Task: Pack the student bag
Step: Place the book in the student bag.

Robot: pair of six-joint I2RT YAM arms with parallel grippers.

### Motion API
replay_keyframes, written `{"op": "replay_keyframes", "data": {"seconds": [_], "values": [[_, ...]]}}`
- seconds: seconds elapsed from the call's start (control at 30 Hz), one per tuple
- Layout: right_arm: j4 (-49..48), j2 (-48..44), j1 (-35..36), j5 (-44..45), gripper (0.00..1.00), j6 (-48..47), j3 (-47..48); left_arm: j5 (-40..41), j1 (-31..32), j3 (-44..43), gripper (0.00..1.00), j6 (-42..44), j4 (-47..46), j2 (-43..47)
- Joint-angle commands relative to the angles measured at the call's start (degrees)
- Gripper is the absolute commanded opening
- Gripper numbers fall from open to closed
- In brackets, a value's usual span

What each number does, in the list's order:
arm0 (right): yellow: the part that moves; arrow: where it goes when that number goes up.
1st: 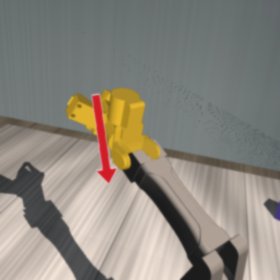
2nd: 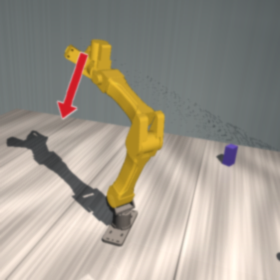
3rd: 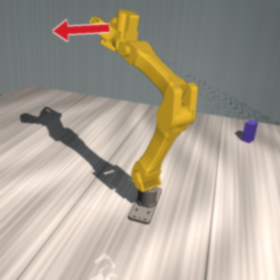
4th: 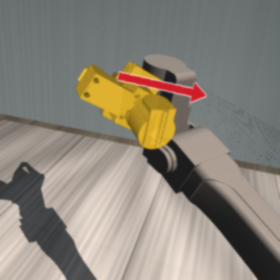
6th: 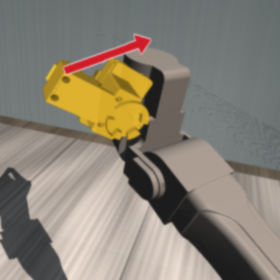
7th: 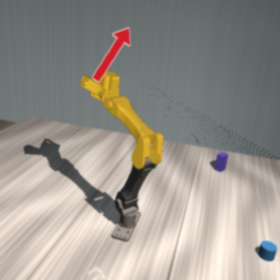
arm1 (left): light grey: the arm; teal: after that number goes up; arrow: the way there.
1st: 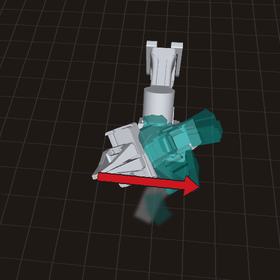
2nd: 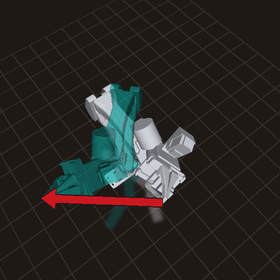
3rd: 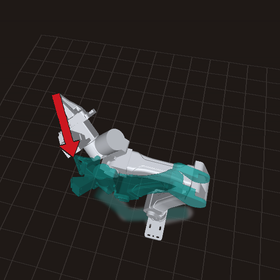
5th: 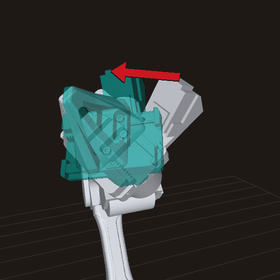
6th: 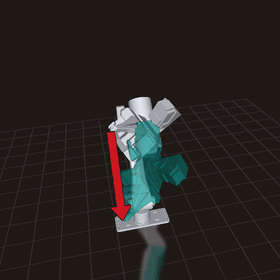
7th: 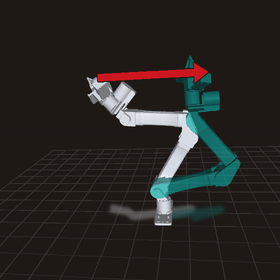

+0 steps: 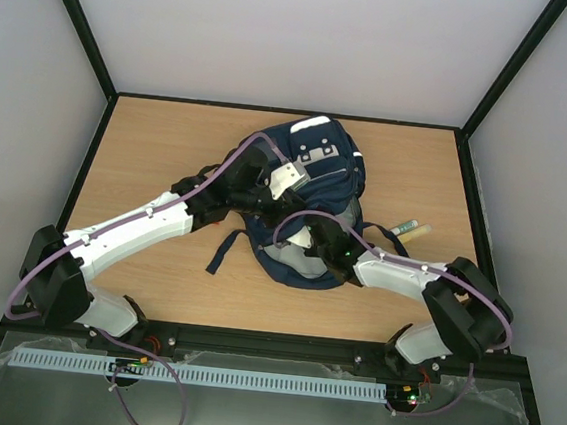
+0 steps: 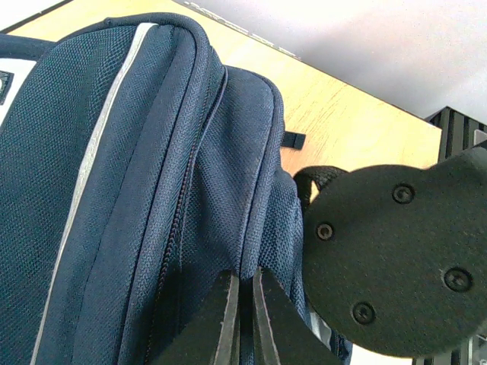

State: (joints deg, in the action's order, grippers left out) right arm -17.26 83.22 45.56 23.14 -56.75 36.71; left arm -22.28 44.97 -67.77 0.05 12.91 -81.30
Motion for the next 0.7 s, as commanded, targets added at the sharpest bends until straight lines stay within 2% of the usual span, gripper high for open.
{"op": "replay_keyframes", "data": {"seconds": [0.0,0.23,0.4,0.53,0.67], "values": [[-7.0,1.9,-1.9,2.4,0.37,-2.4,1.4,-4.3,0.8,-3.2,0.03,1.1,-4.9,4.0],[-16.5,4.7,-4.1,4.2,0.37,-1.1,0.5,-4.7,0.7,-3.2,0.03,0.8,-5.1,4.0],[-18.1,8.2,-5.8,5.5,0.37,0.0,1.7,-4.6,0.8,-3.1,0.03,0.9,-5.0,4.1],[-17.6,8.9,-6.7,5.5,0.36,0.9,2.6,-4.6,0.8,-3.1,0.03,0.9,-5.1,4.2],[-12.1,6.6,-6.7,2.5,0.37,2.9,2.9,-4.2,0.8,-3.0,0.03,1.0,-5.1,4.3]]}}
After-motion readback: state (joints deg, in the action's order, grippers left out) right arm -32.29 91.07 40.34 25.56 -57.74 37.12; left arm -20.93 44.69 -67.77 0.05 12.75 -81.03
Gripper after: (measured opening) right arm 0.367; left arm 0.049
